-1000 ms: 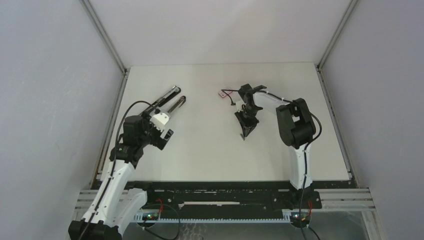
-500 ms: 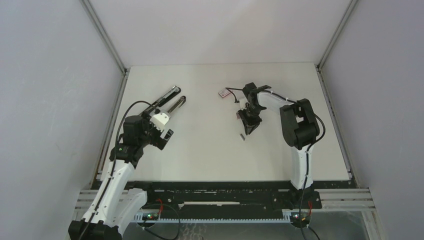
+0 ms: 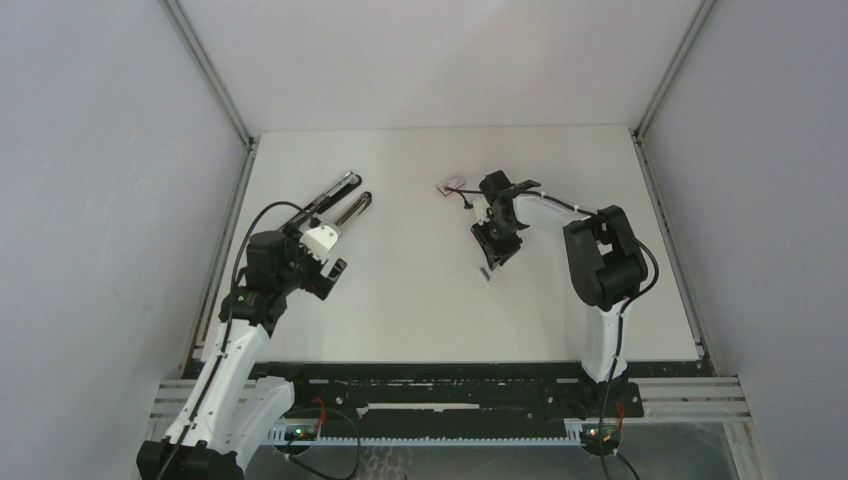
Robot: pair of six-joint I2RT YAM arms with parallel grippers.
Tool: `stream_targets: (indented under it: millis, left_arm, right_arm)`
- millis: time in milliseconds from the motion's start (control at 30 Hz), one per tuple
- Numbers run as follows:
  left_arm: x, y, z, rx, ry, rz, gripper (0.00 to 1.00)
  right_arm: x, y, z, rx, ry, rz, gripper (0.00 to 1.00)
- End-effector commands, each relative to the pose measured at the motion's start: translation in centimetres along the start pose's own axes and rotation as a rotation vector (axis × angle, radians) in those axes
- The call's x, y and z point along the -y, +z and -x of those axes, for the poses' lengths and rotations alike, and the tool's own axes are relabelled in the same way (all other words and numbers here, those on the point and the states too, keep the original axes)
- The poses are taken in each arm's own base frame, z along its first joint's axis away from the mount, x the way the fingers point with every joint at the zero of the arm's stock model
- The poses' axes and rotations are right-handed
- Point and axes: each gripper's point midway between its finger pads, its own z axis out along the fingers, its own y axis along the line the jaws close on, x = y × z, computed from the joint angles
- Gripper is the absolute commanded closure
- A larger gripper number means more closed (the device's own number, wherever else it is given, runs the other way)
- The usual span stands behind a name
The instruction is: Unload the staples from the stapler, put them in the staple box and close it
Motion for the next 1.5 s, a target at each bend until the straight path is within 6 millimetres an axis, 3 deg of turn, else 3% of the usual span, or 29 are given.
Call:
stream_targets:
  millis: [0, 367, 567, 667, 867, 1467]
  left_arm:
    - [-0.3, 0.1, 0.0, 0.010, 0.009, 0.016, 0.00]
    - [-0.3, 0.3, -0.2, 0.001, 0.006, 0.014, 0.00]
    - [-0.3, 0.4, -0.3, -0.006, 0.006, 0.010, 0.00]
    - [-0.3, 0.4, -0.3, -0.004, 0.007, 0.012, 0.00]
    - [-0.5, 0.4, -0.3, -0.007, 0.007, 0.021, 0.00]
    - [-0.4, 0.5, -0.5, -0.011, 0.007, 0.016, 0.00]
  right_arm:
    - [0.0, -1.5, 1.6, 0.091, -0.041, -0.028, 0.68]
    - [-1.0, -3.8, 2.3, 0.171, -0.038, 0.010, 0.69]
    - [-2.7, -4.3, 0.4, 0.177, -0.113, 0.004, 0.68]
    - [-2.8, -4.5, 0.5, 0.198, -0.114, 0.008, 0.66]
    - [-3.8, -3.6, 0.5, 0.179, -0.137, 0.029, 0.65]
    - [-4.0, -0.8, -0.4, 0.101, -0.155, 0.001, 0.66]
